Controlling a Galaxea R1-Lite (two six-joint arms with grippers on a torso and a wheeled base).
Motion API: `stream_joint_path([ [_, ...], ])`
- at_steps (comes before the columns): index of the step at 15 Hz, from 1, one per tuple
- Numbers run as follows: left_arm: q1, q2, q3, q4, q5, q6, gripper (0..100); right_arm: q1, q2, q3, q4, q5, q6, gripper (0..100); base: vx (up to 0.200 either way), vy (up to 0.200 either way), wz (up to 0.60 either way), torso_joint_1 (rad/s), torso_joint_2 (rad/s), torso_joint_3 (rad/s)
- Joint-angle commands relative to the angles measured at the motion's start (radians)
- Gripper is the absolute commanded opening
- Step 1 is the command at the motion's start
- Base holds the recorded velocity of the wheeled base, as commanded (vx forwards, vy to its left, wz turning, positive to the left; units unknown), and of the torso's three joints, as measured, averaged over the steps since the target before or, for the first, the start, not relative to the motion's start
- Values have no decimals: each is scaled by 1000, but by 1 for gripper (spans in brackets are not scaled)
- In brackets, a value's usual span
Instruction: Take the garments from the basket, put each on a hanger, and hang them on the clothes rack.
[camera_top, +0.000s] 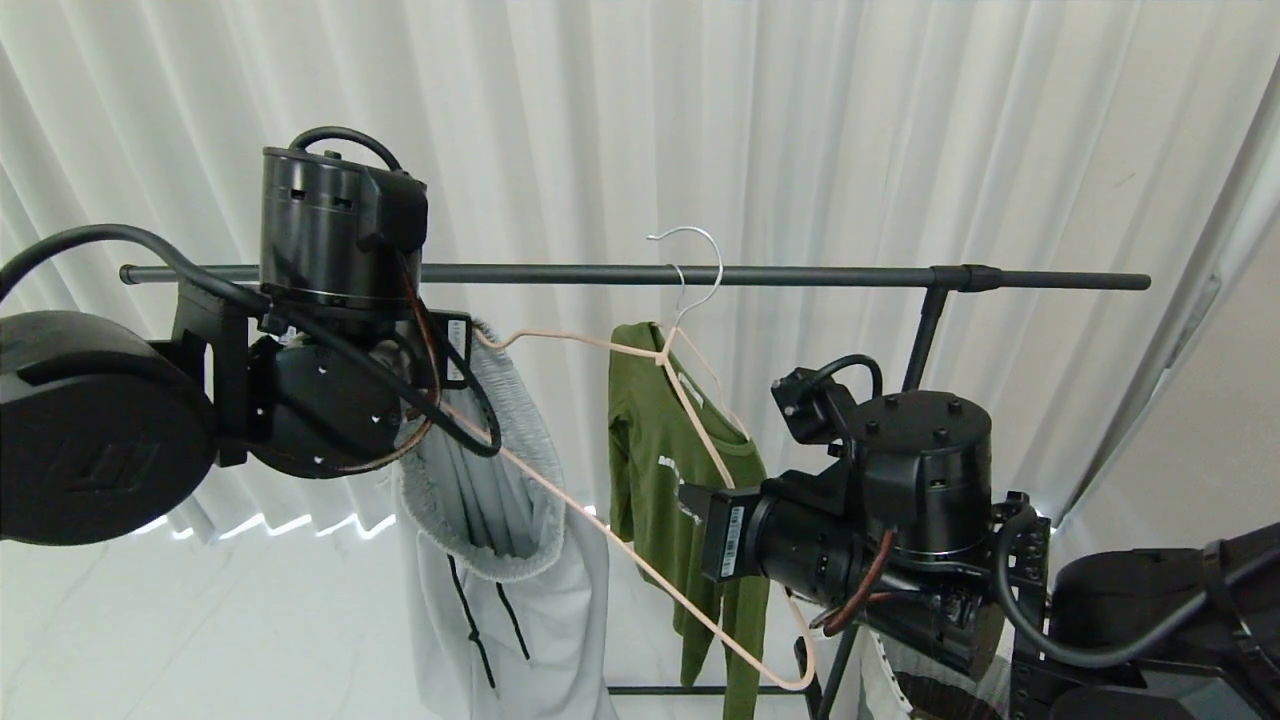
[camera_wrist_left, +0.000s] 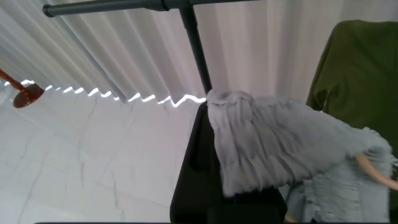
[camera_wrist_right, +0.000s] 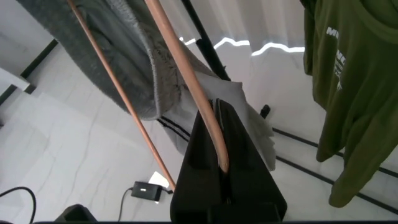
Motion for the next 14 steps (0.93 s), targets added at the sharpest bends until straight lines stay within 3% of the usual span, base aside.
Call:
stream_joint_path([
  [1, -45, 0, -24, -1, -2, 0, 0, 24, 3, 2, -1, 1, -2, 0, 0, 0, 0, 0, 0, 0],
  [3, -67, 2, -44, -1, -2, 0, 0, 41, 10, 6, -1, -1, -13, 0, 0, 0, 0, 0, 0, 0],
  [4, -93, 2, -57, -1, -3, 0, 0, 41, 27, 6, -1, -2, -71, 0, 0, 0, 0, 0, 0, 0],
  [7, -145, -1, -57, -1, -10, -2, 0, 38, 29, 1, -2, -2, -128, 0, 0, 0, 0, 0, 0, 0],
  [14, -263, -4, -55, -1, -17, -23, 0, 18, 64, -44, 10, 1, -151, 0, 0, 0, 0, 0, 0, 0],
])
